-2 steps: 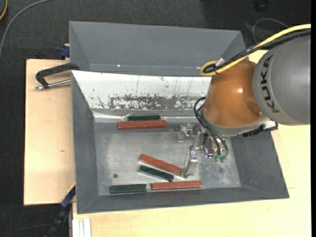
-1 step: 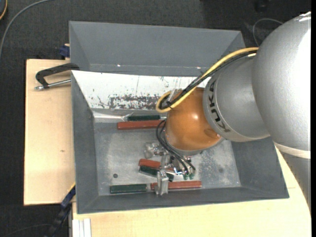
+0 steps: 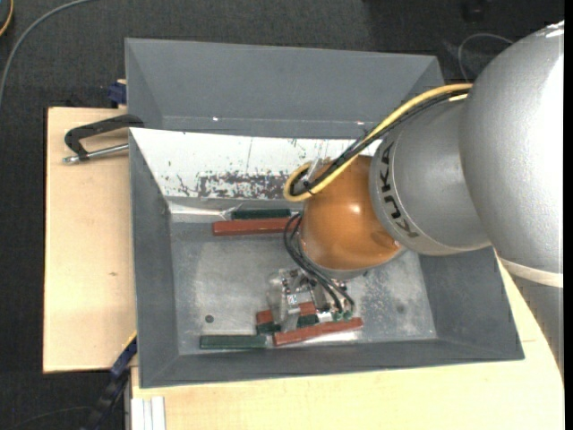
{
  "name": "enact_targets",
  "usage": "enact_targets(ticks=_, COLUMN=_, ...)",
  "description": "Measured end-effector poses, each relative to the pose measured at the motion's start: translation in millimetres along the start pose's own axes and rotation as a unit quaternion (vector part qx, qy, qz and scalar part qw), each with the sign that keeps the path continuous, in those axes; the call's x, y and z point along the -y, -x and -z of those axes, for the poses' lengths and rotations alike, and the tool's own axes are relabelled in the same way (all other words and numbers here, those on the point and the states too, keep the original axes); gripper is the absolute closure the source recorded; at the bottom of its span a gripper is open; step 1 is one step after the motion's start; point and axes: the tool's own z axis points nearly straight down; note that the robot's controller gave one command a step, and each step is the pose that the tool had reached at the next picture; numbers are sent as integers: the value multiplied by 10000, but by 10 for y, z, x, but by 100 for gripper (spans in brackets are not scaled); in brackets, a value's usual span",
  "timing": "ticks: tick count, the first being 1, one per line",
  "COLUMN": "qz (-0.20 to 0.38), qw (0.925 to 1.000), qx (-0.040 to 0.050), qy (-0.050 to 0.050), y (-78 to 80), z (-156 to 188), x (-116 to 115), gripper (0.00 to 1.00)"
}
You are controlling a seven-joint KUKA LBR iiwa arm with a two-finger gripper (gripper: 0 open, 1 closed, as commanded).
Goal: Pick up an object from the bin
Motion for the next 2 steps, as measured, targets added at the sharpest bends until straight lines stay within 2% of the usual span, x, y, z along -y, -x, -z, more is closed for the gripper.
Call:
enact_targets(ticks=1, qz=2, qw=10000, qx=-21, qy=-3, y=-15, z=-15, x=3, gripper=0)
enact_targets(ticks=2, qz=-154, qw=9999, qx=0, qy=-10, y=149, z=-28, x=402, gripper=0)
